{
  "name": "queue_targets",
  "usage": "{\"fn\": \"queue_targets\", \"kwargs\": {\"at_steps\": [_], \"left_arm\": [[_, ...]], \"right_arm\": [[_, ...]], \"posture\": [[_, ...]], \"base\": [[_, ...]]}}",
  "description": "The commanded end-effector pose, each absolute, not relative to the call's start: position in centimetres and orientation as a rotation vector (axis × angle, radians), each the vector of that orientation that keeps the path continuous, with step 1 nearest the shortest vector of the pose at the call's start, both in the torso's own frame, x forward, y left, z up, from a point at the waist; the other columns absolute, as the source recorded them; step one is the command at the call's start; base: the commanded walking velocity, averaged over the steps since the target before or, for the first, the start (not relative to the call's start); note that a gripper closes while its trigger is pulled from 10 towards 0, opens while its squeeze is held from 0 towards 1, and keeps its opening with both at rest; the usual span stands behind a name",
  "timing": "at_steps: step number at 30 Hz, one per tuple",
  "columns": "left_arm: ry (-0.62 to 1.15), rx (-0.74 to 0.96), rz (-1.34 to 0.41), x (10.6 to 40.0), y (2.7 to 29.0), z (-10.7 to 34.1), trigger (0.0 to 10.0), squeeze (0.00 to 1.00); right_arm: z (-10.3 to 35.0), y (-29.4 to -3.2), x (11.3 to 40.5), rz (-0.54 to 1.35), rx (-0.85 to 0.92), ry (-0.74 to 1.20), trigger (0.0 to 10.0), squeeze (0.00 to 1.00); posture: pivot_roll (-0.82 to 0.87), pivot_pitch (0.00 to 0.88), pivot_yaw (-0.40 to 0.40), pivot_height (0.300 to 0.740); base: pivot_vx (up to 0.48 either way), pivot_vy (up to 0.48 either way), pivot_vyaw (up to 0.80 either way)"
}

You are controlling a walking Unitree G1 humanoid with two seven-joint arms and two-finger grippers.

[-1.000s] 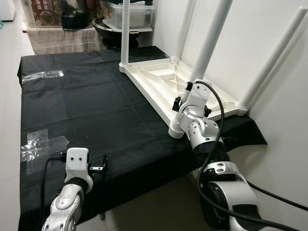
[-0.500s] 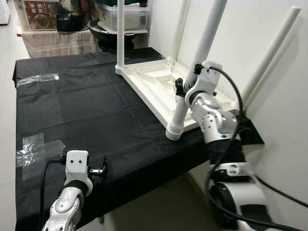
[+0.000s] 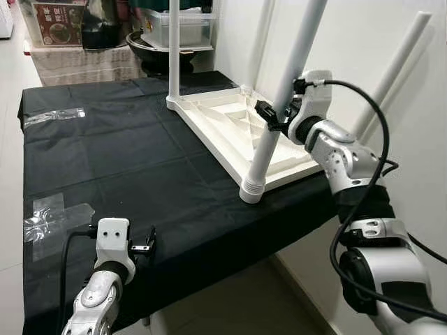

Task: Building children table

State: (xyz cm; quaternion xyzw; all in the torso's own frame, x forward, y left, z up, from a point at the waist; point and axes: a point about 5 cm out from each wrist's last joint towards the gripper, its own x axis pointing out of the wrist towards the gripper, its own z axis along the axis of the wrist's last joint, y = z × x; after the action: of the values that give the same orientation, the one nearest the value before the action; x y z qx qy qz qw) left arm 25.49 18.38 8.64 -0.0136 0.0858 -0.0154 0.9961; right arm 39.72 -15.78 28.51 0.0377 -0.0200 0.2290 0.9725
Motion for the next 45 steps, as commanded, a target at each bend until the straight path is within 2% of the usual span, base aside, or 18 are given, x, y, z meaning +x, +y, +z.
{"fn": "queue_targets", "kwargs": {"at_steps": [1,5,11,13,15,16,32,36,37,41,45], "left_arm": [[0.192,-0.019,-0.036,25.5,18.3,8.1,10.0,0.00],[0.189,-0.020,-0.037,25.6,18.3,8.1,10.0,0.00],[0.187,-0.020,-0.036,25.6,18.3,8.1,10.0,0.00],[0.186,-0.020,-0.033,25.5,18.3,8.1,10.0,0.00],[0.186,-0.020,-0.033,25.5,18.3,8.1,10.0,0.00],[0.186,-0.019,-0.029,25.4,18.5,8.1,10.0,0.00],[0.185,-0.014,-0.030,25.3,18.5,8.1,10.0,0.00],[0.191,-0.012,-0.026,25.1,18.7,8.0,10.0,0.00],[0.192,-0.012,-0.027,25.1,18.7,8.0,10.0,0.00],[0.193,-0.012,-0.030,25.1,18.6,8.0,10.0,0.00],[0.196,-0.007,-0.045,25.2,18.5,8.0,10.0,0.00]], "right_arm": [[29.1,-15.6,39.6,0.546,0.075,-0.063,10.0,0.00],[28.6,-15.7,39.5,0.720,0.048,-0.043,10.0,0.00],[28.2,-15.8,39.6,0.767,0.041,-0.027,10.0,0.00],[27.6,-16.1,40.2,0.756,0.015,0.001,0.7,0.00],[27.6,-16.1,40.2,0.756,0.015,0.001,0.7,0.00],[27.4,-16.3,40.5,0.738,0.009,0.015,0.0,0.00],[26.4,-17.2,41.1,0.638,0.034,0.069,0.0,0.00],[23.9,-19.0,42.1,0.070,0.071,0.158,0.0,0.00],[23.5,-19.2,42.0,0.003,0.087,0.170,0.0,0.00],[23.0,-19.0,42.0,-0.063,0.111,0.179,0.0,0.00],[23.0,-16.9,42.0,-0.134,0.147,0.186,0.0,0.00]], "posture": [[0.06,0.000,-0.130,0.740],[0.06,0.000,-0.138,0.740],[0.06,0.000,-0.139,0.740],[0.07,0.000,-0.145,0.740],[0.07,0.000,-0.145,0.740],[0.08,0.000,-0.153,0.740],[0.08,0.000,-0.151,0.740],[0.08,0.000,-0.140,0.740],[0.08,0.000,-0.140,0.740],[0.08,0.000,-0.134,0.740],[0.08,0.000,-0.130,0.740]], "base": [[0.000,0.000,0.00],[0.000,0.000,0.00],[0.000,0.000,0.00],[0.000,0.000,0.00],[0.000,0.000,0.00],[0.000,0.000,0.00],[0.000,0.000,0.00],[0.000,0.000,0.00],[0.000,0.000,0.00],[0.000,0.000,0.00],[0.000,0.000,0.00]]}}
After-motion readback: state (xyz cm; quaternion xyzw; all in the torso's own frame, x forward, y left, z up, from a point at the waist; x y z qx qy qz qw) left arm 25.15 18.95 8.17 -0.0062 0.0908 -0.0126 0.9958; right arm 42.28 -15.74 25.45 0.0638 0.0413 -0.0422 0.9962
